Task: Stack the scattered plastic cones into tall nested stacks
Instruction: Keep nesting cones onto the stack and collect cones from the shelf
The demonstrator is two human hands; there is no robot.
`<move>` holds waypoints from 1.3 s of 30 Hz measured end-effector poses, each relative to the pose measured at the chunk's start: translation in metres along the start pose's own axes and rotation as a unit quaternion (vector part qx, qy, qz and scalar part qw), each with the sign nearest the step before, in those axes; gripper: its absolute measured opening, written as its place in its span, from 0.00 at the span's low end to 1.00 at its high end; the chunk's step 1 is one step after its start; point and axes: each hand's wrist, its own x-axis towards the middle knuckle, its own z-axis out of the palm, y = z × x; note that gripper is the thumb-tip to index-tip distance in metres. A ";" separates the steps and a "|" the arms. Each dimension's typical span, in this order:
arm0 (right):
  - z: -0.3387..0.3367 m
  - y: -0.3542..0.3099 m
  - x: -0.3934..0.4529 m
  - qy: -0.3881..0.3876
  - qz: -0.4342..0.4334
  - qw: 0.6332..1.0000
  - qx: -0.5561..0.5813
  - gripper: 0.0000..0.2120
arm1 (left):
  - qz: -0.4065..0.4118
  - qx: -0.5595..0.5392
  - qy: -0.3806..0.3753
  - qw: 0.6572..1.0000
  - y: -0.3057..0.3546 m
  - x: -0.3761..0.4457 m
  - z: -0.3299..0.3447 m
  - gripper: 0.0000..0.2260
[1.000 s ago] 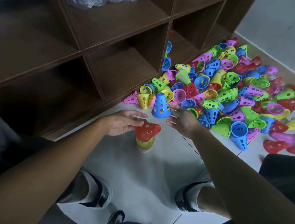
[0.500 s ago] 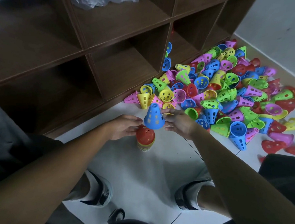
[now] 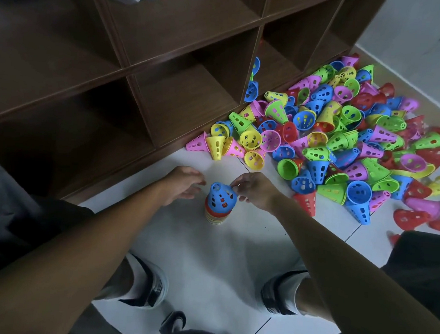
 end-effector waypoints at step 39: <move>-0.032 0.041 0.096 0.118 0.104 0.929 0.335 0.22 | 0.195 0.391 0.046 0.898 0.049 0.140 0.018 0.12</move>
